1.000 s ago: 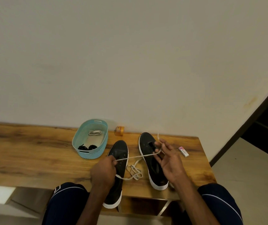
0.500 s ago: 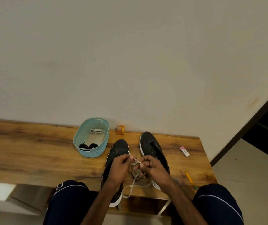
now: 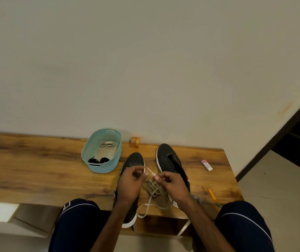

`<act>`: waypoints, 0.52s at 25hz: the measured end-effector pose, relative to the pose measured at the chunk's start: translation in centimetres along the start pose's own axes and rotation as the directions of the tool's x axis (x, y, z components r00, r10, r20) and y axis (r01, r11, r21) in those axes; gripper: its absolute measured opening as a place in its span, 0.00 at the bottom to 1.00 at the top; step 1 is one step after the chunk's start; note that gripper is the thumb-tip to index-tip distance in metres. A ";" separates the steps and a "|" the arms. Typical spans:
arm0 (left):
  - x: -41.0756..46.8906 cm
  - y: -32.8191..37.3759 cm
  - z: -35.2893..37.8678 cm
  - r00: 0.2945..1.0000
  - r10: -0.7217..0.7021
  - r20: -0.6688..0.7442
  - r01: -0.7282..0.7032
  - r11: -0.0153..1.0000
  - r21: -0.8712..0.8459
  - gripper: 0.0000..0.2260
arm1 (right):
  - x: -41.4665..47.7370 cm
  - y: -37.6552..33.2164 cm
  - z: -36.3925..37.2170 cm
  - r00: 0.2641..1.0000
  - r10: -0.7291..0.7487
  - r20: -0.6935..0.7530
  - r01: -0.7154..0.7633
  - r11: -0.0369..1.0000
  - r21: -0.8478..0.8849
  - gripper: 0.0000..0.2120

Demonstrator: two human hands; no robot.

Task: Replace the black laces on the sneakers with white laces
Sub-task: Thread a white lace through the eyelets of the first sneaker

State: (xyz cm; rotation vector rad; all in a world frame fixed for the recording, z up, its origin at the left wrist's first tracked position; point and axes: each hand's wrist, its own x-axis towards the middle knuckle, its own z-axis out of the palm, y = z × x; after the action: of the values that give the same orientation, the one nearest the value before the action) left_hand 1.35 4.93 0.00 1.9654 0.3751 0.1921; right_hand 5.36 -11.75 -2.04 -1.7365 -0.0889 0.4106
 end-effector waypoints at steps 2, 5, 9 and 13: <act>0.7 -0.5 -0.6 0.991 0.101 -0.092 -0.066 0.943 0.325 0.13 | 0.2 -0.1 -0.3 0.999 0.005 -0.040 -0.005 1.000 0.011 0.06; 1.2 -0.8 0.0 1.000 -0.013 0.017 0.002 0.865 0.502 0.19 | 0.3 0.1 -0.5 0.995 0.039 -0.089 -0.040 0.999 -0.005 0.07; 0.5 -0.5 1.7 0.987 -0.141 0.074 0.067 0.786 0.615 0.23 | 0.4 0.3 -0.6 0.988 0.038 -0.150 -0.048 0.997 -0.062 0.04; -0.9 -0.7 2.6 0.915 -0.355 0.194 0.253 0.876 0.410 0.24 | 1.0 1.0 -0.5 0.987 0.055 -0.151 -0.075 0.988 -0.132 0.04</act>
State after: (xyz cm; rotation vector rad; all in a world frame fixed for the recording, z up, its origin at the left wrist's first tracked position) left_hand 1.15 2.60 -1.64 2.2376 0.5755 -0.3740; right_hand 6.25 -12.16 -3.17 -1.9045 0.0469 0.3293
